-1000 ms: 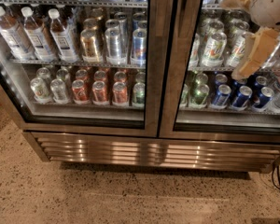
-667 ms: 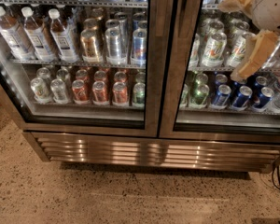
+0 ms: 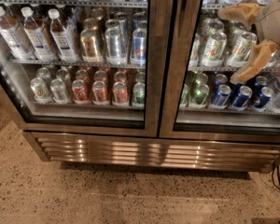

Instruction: Open left fridge door

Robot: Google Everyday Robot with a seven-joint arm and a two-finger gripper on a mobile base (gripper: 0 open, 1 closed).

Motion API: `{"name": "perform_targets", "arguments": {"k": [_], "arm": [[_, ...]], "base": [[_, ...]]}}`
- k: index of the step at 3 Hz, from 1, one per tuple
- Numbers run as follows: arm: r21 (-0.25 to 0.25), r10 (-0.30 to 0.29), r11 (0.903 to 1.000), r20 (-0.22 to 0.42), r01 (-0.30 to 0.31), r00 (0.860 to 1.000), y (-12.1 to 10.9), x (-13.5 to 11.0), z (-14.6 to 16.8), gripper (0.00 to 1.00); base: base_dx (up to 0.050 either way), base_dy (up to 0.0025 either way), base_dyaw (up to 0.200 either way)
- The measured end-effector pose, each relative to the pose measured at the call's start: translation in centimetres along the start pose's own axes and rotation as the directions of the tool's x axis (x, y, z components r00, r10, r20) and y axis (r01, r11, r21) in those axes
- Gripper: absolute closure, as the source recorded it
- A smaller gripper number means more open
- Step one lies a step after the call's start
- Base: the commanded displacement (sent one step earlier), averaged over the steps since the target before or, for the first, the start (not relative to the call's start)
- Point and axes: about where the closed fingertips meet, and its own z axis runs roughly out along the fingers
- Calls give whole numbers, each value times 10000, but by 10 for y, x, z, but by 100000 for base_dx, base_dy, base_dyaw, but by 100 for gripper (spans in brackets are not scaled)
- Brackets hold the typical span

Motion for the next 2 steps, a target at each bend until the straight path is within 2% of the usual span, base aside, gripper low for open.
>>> {"name": "perform_targets", "arguments": {"k": [2], "arm": [[-201,-140,9997,36,140,9999,-2,-7,11,0]], "base": [[0,0,0]]}}
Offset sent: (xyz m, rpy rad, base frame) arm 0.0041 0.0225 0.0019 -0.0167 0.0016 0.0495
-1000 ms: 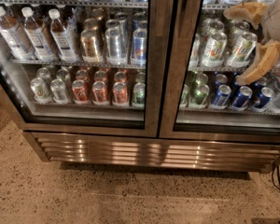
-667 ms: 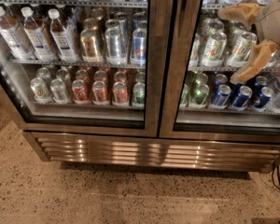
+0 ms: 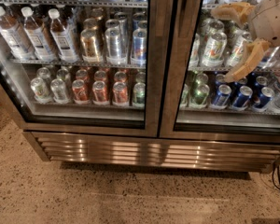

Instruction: Open left fridge door

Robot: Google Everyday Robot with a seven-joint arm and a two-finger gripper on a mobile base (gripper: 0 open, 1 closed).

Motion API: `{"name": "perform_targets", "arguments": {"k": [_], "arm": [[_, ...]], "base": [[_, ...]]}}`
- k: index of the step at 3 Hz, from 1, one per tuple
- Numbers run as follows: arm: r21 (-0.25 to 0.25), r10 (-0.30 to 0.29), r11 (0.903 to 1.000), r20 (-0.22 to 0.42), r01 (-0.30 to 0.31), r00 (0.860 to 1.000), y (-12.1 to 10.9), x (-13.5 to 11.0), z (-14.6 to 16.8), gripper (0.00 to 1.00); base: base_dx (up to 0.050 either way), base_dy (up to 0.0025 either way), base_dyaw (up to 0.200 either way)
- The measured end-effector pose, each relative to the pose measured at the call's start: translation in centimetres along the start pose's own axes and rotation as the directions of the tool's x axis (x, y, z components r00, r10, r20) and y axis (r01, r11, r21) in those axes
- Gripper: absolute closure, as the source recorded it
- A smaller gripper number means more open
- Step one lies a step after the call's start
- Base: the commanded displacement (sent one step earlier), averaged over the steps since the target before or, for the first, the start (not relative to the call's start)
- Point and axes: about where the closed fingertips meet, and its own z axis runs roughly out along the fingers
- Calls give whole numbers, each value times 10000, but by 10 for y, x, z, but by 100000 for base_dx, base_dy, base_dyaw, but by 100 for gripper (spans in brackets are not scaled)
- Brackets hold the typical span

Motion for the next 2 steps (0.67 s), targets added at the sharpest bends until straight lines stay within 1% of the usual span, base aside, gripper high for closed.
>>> {"name": "perform_targets", "arguments": {"k": [1,2], "arm": [[-526,-417,9978,-229,405,9989,1,-17,27,0],[-971,-730,9929,-480,681,9962,4,-27,48,0]], "base": [[0,0,0],[0,0,0]]}}
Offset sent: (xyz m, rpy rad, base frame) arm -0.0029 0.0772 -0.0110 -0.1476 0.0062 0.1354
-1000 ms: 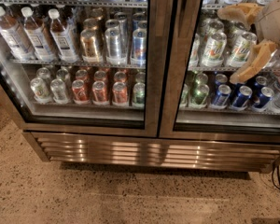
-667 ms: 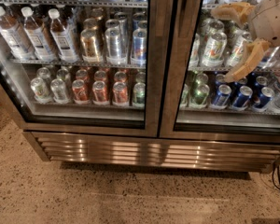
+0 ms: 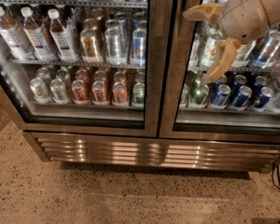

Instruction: Open left fridge door

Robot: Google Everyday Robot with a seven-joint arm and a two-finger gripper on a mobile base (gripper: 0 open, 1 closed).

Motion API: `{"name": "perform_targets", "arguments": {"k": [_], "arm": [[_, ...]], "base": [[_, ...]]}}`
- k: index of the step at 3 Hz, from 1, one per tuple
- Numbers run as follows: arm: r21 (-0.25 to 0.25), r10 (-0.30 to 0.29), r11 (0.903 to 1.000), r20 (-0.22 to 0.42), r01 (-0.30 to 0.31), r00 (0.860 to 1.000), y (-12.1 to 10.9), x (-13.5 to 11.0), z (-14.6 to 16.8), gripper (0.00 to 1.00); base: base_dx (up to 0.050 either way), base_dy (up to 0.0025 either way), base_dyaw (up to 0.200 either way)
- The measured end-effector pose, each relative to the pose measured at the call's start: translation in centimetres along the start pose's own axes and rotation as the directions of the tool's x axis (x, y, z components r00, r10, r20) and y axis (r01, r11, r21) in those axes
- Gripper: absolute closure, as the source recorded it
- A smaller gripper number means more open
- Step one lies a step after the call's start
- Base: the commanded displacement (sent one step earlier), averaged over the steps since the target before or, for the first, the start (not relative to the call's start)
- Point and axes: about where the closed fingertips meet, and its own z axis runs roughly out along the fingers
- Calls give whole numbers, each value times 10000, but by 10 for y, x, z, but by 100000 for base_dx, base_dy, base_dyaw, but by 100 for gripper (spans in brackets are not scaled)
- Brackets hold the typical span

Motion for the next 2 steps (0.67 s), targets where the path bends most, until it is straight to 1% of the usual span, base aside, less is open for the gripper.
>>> {"name": "perform_targets", "arguments": {"k": [1,2], "arm": [[0,0,10000,1,0,10000,0,0,0,0],[-93,-49,9999,776,56,9970,-1,-1,2,0]], "base": [[0,0,0],[0,0,0]]}}
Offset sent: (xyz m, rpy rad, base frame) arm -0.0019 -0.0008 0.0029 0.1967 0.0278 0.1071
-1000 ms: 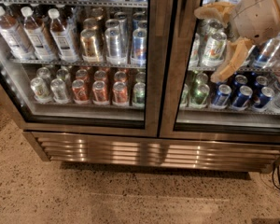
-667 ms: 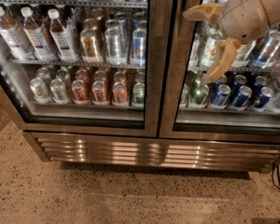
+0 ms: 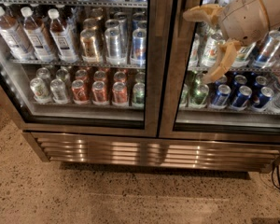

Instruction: Open left fridge door

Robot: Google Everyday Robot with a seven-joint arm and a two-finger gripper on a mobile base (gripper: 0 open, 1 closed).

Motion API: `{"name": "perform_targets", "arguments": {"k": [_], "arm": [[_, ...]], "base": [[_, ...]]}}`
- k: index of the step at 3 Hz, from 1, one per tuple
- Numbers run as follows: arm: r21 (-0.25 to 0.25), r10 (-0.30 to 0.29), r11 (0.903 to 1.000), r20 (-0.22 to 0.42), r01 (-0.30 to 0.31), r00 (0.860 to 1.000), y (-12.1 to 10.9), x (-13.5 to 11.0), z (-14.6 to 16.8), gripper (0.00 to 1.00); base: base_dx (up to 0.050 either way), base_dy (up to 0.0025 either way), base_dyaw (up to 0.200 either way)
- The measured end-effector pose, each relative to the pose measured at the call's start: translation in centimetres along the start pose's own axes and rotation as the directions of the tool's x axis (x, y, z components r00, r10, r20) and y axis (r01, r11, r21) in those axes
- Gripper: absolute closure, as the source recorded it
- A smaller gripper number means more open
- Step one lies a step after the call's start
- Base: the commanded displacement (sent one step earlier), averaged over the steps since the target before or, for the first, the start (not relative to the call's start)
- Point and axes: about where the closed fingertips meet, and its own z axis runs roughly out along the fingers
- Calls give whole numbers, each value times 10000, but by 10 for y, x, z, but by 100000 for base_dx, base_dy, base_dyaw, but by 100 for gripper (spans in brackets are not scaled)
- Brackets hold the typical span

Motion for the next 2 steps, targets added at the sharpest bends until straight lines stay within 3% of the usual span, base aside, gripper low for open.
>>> {"name": "perform_targets", "arguments": {"k": [1,2], "arm": [[-100,-451,9987,2629,494,9638,1,2,0,0],[-100,-509,9977,5423,670,8387,0,-1,0,0]], "base": [[0,0,0],[0,0,0]]}}
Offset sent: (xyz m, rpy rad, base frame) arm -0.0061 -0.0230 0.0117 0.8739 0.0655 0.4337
